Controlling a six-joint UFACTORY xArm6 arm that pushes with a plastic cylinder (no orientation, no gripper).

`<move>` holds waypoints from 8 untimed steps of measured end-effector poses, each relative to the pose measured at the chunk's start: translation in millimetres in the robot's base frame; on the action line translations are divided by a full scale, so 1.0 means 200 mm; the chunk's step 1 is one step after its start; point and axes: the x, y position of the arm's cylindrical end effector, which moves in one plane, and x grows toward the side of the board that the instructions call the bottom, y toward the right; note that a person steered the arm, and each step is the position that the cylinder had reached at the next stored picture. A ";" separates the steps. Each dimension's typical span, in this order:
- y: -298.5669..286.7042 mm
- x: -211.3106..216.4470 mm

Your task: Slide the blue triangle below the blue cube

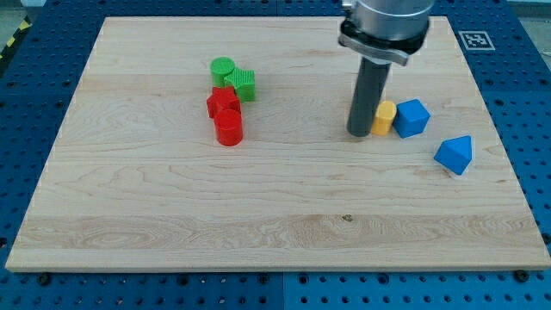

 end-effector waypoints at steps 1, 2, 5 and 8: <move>-0.02 0.10; 0.08 0.35; 0.77 0.45; 0.54 0.40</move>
